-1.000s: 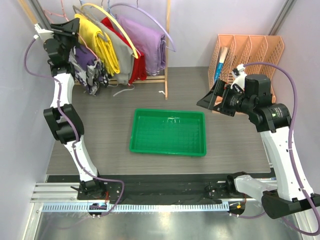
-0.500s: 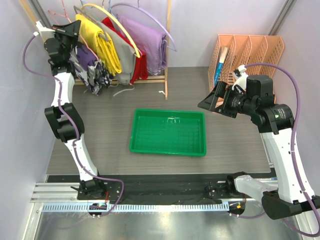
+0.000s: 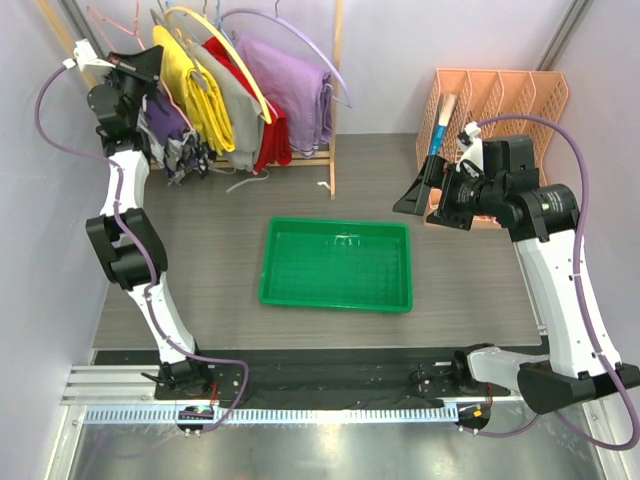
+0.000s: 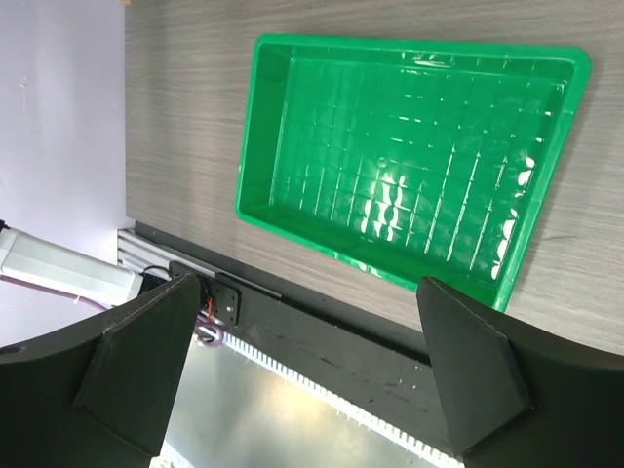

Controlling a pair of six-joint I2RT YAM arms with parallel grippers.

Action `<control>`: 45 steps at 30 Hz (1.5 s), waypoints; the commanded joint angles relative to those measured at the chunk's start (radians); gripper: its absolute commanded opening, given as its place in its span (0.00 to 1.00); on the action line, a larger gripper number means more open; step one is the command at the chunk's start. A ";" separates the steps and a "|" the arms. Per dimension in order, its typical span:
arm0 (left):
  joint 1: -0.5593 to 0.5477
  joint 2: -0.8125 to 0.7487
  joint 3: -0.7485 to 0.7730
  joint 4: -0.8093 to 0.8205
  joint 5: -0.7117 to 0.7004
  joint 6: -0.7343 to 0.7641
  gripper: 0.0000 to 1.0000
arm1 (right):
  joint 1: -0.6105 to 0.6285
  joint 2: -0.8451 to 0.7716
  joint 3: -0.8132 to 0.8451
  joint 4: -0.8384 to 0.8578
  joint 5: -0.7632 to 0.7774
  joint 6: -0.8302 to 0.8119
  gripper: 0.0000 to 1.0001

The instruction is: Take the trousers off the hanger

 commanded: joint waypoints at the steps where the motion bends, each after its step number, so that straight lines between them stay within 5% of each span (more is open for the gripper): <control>1: 0.019 -0.011 0.073 0.312 0.060 0.010 0.00 | 0.004 0.024 0.052 -0.028 -0.025 -0.012 1.00; 15: 0.026 0.133 0.374 0.378 0.145 -0.128 0.00 | 0.006 0.046 0.052 -0.025 -0.023 -0.018 1.00; 27: 0.034 0.040 0.190 0.530 0.186 -0.171 0.00 | 0.006 0.059 0.075 -0.028 -0.029 -0.027 1.00; 45: 0.046 0.041 0.313 0.513 0.223 -0.188 0.00 | 0.007 0.056 0.073 -0.035 -0.032 -0.035 1.00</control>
